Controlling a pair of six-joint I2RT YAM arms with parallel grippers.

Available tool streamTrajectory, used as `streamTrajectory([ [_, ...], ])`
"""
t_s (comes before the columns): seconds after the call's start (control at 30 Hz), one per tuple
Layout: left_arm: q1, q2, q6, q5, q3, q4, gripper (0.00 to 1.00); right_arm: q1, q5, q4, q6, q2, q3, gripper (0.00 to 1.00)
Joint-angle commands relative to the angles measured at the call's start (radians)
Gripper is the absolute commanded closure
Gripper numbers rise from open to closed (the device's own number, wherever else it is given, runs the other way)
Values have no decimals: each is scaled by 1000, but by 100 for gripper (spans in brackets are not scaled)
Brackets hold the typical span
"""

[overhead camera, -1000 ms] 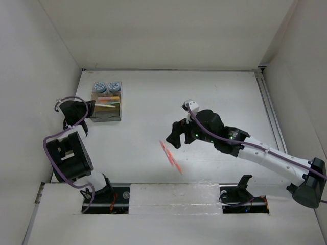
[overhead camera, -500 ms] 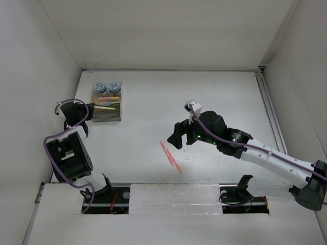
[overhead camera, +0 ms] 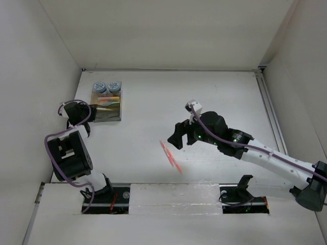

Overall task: Sort the stationery into containers
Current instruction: Place the pen in the storage box.

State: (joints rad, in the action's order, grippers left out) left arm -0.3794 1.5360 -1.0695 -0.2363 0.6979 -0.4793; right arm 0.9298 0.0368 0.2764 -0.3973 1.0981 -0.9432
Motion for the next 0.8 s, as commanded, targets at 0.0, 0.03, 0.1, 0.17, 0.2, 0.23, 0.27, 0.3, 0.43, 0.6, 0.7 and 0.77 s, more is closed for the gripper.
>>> streamTrajectory([
  [0.0,-1,-4,19,9,5,-8,72,-2,9,-55,-9,-37,15,1],
  [0.03,-1,-4,19,9,5,-18,72,-2,9,-55,-18,-37,15,1],
  [0.1,-1,-4,19,9,5,-18,72,-2,9,-55,-18,-37,15,1],
  [0.17,-1,-4,19,0,5,-18,72,-2,9,-55,-18,-37,15,1],
  [0.2,-1,-4,19,0,5,-18,70,-2,9,-55,-18,-37,15,1],
  [0.23,-1,-4,19,-11,5,-18,66,-2,9,-55,-18,-37,15,1],
  [0.27,-1,-4,19,-11,5,-18,65,-2,9,-55,-18,-37,15,1],
  [0.3,-1,-4,19,-23,5,-18,63,-2,18,-55,-18,-37,15,1],
  [0.43,-1,-28,19,-60,5,-28,47,-2,18,-55,-18,-37,15,1],
  [0.6,-1,-118,8,-93,15,-8,15,-2,-43,-36,-29,6,15,1],
  [0.7,-1,-187,26,-130,41,33,4,-2,-97,29,-29,63,-12,1],
  [0.77,-1,-235,54,-159,95,132,1,-2,-123,59,-40,117,-22,1],
])
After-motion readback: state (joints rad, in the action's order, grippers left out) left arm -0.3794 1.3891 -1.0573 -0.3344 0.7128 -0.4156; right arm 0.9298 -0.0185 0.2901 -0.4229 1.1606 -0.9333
